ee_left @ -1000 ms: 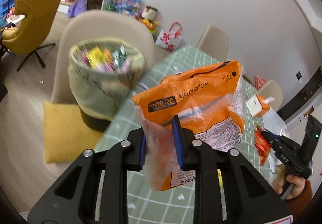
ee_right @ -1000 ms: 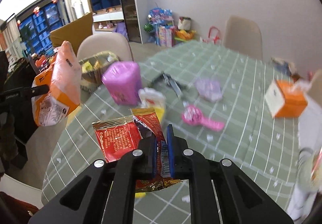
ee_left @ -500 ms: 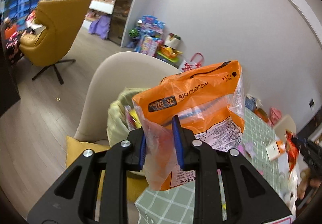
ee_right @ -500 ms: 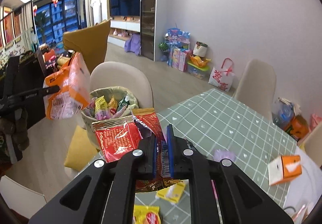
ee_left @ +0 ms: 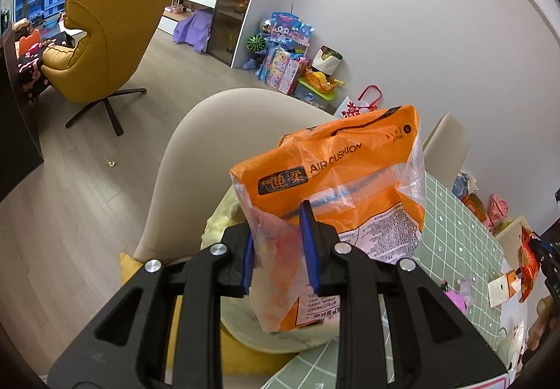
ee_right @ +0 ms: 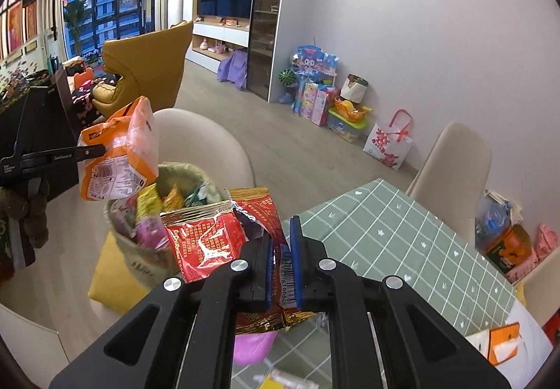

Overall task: Collect trash
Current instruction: 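Carry the orange bag and red packets to the trash bag with both grippers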

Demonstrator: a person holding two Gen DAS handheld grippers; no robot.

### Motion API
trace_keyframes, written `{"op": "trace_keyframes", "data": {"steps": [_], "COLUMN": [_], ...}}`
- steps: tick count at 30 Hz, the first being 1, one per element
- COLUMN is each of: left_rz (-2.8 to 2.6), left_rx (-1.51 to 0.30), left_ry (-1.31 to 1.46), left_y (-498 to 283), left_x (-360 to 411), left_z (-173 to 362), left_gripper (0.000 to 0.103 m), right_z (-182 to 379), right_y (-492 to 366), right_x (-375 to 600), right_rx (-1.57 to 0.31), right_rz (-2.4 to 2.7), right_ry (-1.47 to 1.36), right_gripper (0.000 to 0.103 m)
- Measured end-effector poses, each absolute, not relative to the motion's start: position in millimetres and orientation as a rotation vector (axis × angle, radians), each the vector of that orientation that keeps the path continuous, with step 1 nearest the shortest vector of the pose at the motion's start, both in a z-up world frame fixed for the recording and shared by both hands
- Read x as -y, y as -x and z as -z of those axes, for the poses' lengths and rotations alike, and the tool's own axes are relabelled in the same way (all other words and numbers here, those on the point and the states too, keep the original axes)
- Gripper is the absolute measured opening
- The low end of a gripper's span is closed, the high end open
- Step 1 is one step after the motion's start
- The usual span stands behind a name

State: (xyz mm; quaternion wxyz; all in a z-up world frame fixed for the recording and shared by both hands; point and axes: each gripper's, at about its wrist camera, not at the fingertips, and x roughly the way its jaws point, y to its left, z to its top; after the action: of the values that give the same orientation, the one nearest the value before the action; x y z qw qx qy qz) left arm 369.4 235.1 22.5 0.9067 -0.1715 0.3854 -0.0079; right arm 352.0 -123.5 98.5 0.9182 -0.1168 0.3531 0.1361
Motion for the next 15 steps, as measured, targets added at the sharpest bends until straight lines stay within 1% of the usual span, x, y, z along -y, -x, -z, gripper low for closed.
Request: {"op": "trace_keyframes", "data": {"steps": [7,12,14,15], "left_rz": [0.031,-0.004,0.026,0.039], "left_rx": [-0.813,-0.948,-0.978,-0.98], "left_ry": [0.333,0.25,0.245,0.25], "left_y": [-397.6,-408.2,-405.8,-403.5], "left_x": [-219.6,-202.9,-202.8,-202.9], "left_z": [-7.3,36.2,45.4,46.6], "left_gripper": [0.023,0.023,0.026,0.031], "right_z": [-75.9,-53.4,-45.7,-43.8], "right_y": [-394.9,-418.6,-424.8,-427.4], "right_x": [126.7,118.6,105.8,94.8], "right_rx": [-0.744,-0.795,-0.805,-0.805], "right_rz": [-0.277,-0.294,-0.32,-0.334], "right_ry": [0.225,0.197,0.211,0.219], "right_gripper": [0.01,0.01,0.01,0.01]}}
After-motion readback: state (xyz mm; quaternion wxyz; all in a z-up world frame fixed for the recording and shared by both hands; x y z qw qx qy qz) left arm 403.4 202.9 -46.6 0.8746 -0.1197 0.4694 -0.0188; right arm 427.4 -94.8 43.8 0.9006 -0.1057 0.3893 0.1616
